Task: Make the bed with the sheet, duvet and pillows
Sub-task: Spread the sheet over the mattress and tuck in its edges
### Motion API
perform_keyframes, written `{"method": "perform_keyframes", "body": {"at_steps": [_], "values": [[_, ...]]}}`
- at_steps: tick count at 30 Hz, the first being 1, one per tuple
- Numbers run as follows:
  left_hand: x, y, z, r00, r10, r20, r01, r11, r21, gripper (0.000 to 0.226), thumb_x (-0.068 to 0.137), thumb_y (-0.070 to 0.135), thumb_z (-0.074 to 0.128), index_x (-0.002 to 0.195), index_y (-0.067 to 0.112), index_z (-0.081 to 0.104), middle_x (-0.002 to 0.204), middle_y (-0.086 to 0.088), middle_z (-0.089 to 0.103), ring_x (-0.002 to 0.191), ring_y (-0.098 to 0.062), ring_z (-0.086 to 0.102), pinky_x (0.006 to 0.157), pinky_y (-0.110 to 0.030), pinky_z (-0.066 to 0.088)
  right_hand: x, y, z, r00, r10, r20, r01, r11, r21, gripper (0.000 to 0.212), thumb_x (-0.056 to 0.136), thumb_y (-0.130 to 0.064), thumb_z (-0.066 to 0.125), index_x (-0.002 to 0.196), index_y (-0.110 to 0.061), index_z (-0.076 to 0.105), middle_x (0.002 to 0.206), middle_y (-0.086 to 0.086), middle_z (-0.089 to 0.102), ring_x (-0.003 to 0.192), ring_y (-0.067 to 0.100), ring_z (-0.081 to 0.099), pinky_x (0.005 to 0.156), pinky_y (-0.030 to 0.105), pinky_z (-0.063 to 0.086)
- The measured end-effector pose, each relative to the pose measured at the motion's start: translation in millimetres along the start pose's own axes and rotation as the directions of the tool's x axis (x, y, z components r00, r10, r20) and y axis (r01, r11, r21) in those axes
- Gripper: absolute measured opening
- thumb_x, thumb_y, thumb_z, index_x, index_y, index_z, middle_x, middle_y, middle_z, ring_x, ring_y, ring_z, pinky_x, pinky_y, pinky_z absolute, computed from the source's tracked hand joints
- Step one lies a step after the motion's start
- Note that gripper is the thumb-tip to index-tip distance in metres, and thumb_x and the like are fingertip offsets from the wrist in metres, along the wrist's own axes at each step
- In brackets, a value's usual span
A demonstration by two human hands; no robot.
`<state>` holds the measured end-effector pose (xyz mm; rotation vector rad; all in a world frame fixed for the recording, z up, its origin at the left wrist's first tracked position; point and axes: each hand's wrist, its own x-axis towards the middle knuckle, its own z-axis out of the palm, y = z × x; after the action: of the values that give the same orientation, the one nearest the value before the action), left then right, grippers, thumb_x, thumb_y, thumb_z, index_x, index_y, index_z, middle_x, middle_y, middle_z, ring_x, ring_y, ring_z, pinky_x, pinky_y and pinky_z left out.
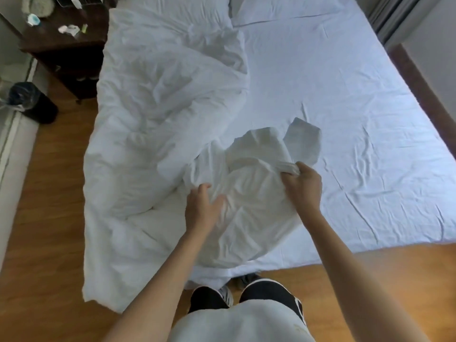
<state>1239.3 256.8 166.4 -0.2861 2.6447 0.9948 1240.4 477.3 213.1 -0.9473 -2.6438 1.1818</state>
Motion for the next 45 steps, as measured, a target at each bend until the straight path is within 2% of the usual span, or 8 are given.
{"method": "perform_keyframes", "body": {"at_steps": [3, 6, 10, 13, 17, 23, 35, 45], "values": [[-42.2, 20.4, 45.5, 0.943, 0.32, 0.091, -0.327, 0.941, 0.089, 0.064, 0.082, 0.048, 0.062, 0.134, 0.014, 0.044, 0.129, -0.008, 0.049, 0.12, -0.026, 0.044, 0.098, -0.036, 0.04, -15.0, 36.6, -15.3, 0.996, 0.085, 0.001, -0.085, 0.995, -0.061, 0.017, 0.078, -0.016, 0.056, 0.07, -0.002, 0.05, 0.055, 0.003, 0.047, 0.056, 0.024, 0.043, 0.05, 0.032, 0.031], [-79.5, 31.3, 88.9, 0.876, 0.41, 0.254, -0.474, 0.83, 0.295, 0.091, 0.074, 0.066, 0.054, 0.144, 0.014, 0.03, 0.145, -0.011, 0.038, 0.134, -0.028, 0.036, 0.108, -0.042, 0.035, -27.7, 54.3, -10.5, 0.99, 0.117, 0.084, -0.114, 0.993, -0.034, 0.014, 0.076, -0.013, 0.054, 0.071, -0.001, 0.05, 0.057, 0.004, 0.048, 0.055, 0.021, 0.045, 0.049, 0.032, 0.031], [-81.3, 46.2, 125.7, 0.926, 0.349, 0.143, -0.373, 0.792, 0.483, 0.107, 0.055, 0.074, 0.066, 0.134, 0.004, 0.048, 0.122, -0.017, 0.059, 0.112, -0.031, 0.059, 0.092, -0.046, 0.049, -20.2, 72.7, -13.6, 0.976, 0.15, 0.159, -0.154, 0.988, 0.01, 0.014, 0.074, -0.015, 0.053, 0.065, -0.01, 0.043, 0.055, 0.0, 0.043, 0.053, 0.018, 0.04, 0.05, 0.031, 0.031], [-68.1, 59.5, 148.8, 0.945, 0.296, 0.141, -0.326, 0.799, 0.506, 0.083, 0.051, 0.059, 0.083, 0.114, 0.009, 0.062, 0.096, -0.009, 0.066, 0.086, -0.025, 0.065, 0.076, -0.039, 0.053, 2.7, 95.4, -21.4, 0.963, 0.123, 0.239, -0.127, 0.992, 0.003, 0.013, 0.076, -0.017, 0.054, 0.066, -0.011, 0.047, 0.056, -0.001, 0.046, 0.052, 0.016, 0.043, 0.049, 0.029, 0.031], [-64.7, 91.5, 196.7, 0.963, 0.202, 0.181, -0.26, 0.877, 0.403, 0.045, 0.071, 0.024, 0.08, 0.112, 0.013, 0.063, 0.097, -0.007, 0.068, 0.088, -0.025, 0.064, 0.078, -0.034, 0.05, 51.9, 132.1, -40.0, 0.929, 0.057, 0.367, -0.061, 0.998, -0.001, 0.014, 0.077, -0.017, 0.053, 0.066, -0.012, 0.047, 0.056, -0.002, 0.047, 0.051, 0.014, 0.043, 0.048, 0.027, 0.031], [-78.4, 183.8, 273.6, 0.984, 0.181, -0.008, -0.165, 0.916, 0.367, 0.039, 0.051, -0.004, 0.08, 0.083, 0.012, 0.066, 0.069, -0.003, 0.063, 0.062, -0.024, 0.061, 0.056, -0.032, 0.052, 135.2, 190.7, -109.6, 0.84, -0.037, 0.541, 0.037, 0.999, 0.012, 0.017, 0.081, -0.018, 0.052, 0.069, -0.007, 0.049, 0.058, 0.001, 0.049, 0.051, 0.015, 0.044, 0.047, 0.027, 0.032], [-98.1, 357.7, 370.7, 0.94, 0.257, -0.225, -0.174, 0.927, 0.333, 0.038, 0.04, -0.014, 0.073, 0.069, 0.008, 0.062, 0.061, -0.006, 0.056, 0.053, -0.026, 0.054, 0.05, -0.025, 0.043, 258.5, 245.1, -252.8, 0.832, -0.215, 0.511, 0.195, 0.976, 0.093, 0.029, 0.079, -0.014, 0.053, 0.058, -0.014, 0.032, 0.052, -0.004, 0.031, 0.05, 0.015, 0.03, 0.049, 0.028, 0.027], [-193.7, 432.2, 478.1, 0.862, 0.337, -0.378, -0.2, 0.912, 0.358, 0.031, 0.051, -0.019, 0.068, 0.06, 0.007, 0.055, 0.057, -0.006, 0.053, 0.048, -0.027, 0.05, 0.046, -0.023, 0.03, 263.0, 358.5, -371.0, 0.791, -0.361, 0.494, 0.345, 0.93, 0.126, 0.02, 0.078, -0.014, 0.051, 0.064, -0.009, 0.037, 0.057, 0.003, 0.032, 0.053, 0.018, 0.03, 0.05, 0.029, 0.027]]}}
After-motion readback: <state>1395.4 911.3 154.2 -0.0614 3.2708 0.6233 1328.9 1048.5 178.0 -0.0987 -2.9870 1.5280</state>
